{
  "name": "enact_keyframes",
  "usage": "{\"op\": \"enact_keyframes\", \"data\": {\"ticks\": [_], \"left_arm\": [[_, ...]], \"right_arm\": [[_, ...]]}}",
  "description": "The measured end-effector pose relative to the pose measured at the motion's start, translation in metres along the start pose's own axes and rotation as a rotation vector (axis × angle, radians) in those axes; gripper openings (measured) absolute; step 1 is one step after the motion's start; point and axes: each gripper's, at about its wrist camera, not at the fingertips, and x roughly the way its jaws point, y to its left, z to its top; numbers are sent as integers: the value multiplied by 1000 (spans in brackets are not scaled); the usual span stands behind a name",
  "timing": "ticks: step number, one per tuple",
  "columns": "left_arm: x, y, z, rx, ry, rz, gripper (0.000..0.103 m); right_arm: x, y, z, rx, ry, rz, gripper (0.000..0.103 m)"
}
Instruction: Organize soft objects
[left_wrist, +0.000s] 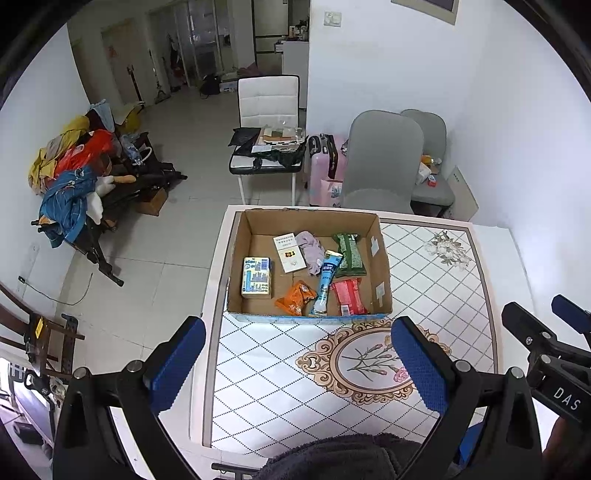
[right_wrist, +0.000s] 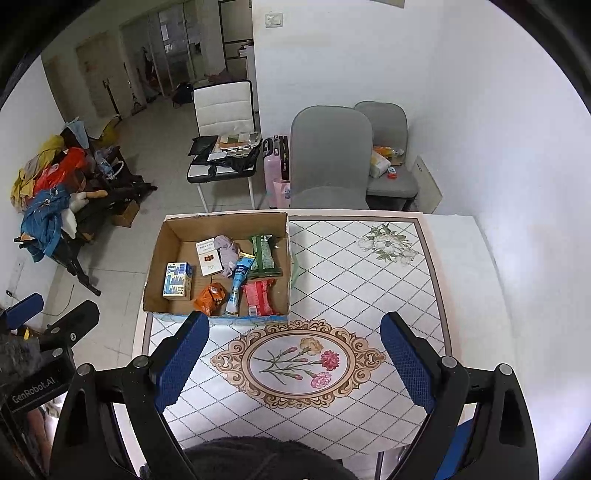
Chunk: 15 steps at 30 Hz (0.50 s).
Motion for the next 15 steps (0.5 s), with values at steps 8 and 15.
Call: {"op": "enact_keyframes", "data": {"ticks": [8, 15], "left_arm": [[-1, 1, 5, 13, 6, -9, 103], [-3, 3, 7, 6, 8, -6, 103]], "right_arm": [[-4, 1, -4, 4, -4, -8, 96], [-5, 0, -4, 4, -4, -6, 96]]}}
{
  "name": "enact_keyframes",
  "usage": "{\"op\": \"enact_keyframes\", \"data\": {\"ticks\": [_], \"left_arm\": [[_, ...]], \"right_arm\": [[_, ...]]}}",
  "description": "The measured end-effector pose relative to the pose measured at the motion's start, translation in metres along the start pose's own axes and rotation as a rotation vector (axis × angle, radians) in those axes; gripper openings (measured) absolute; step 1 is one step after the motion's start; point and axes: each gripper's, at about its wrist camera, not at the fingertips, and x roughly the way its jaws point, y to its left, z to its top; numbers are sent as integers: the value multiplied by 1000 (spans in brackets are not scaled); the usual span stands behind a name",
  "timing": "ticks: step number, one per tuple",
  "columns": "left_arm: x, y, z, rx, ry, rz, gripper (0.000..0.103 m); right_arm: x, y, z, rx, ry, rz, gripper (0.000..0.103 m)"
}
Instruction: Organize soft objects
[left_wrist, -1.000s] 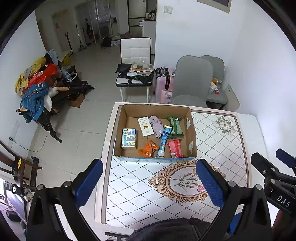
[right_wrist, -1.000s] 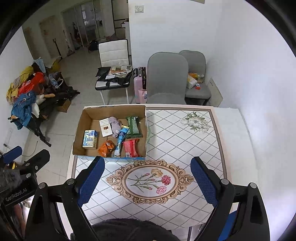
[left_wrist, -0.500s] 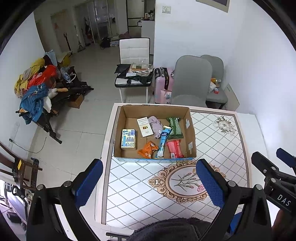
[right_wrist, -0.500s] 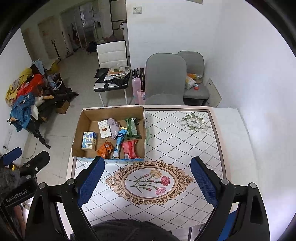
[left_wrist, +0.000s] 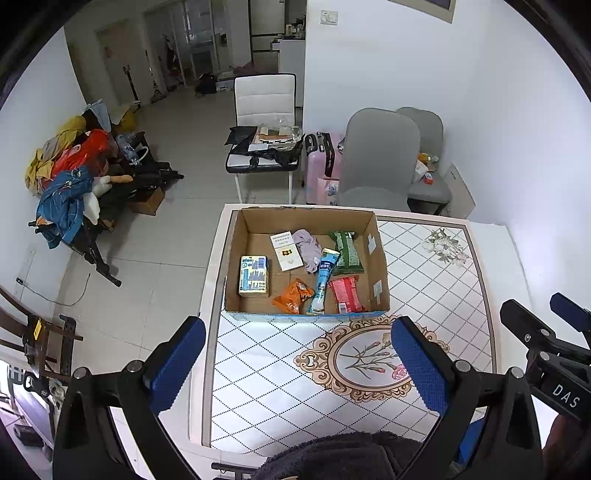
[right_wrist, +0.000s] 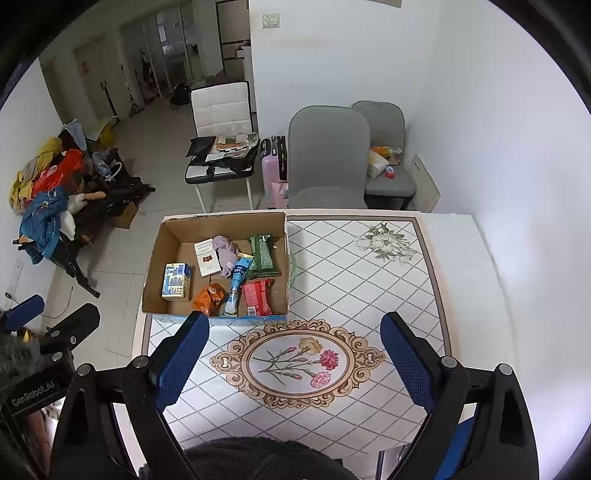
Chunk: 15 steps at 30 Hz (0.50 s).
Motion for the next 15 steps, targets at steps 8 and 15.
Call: {"op": "enact_keyframes", "data": {"ticks": [8, 15], "left_arm": [[1, 1, 0, 0, -5, 6, 103], [1, 2, 0, -3, -4, 5, 103]], "right_arm": [[0, 2, -1, -5, 0, 3, 96], [0, 1, -1, -5, -5, -2, 96]]}}
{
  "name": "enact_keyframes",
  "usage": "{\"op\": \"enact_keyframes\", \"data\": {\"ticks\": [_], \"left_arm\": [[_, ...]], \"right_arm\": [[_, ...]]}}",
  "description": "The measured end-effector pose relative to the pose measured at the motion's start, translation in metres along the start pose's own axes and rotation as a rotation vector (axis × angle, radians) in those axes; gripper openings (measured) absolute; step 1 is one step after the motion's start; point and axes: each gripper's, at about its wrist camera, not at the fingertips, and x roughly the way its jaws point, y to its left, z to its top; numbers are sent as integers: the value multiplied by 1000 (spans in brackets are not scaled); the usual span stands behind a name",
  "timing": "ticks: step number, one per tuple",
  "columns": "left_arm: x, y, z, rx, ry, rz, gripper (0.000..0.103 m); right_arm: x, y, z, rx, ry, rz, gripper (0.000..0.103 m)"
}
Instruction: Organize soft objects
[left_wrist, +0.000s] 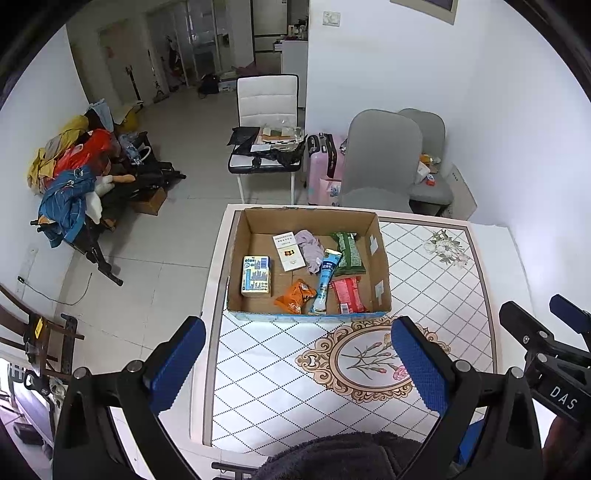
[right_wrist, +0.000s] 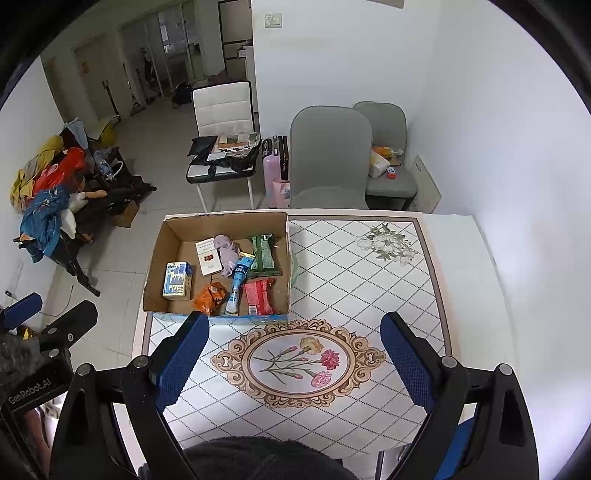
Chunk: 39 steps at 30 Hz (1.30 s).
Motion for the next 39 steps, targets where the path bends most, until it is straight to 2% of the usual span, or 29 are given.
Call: {"op": "enact_keyframes", "data": {"ticks": [39], "left_arm": [[0, 5, -1, 1, -4, 10, 103]], "right_arm": [[1, -1, 5, -6, -5, 6, 96]]}}
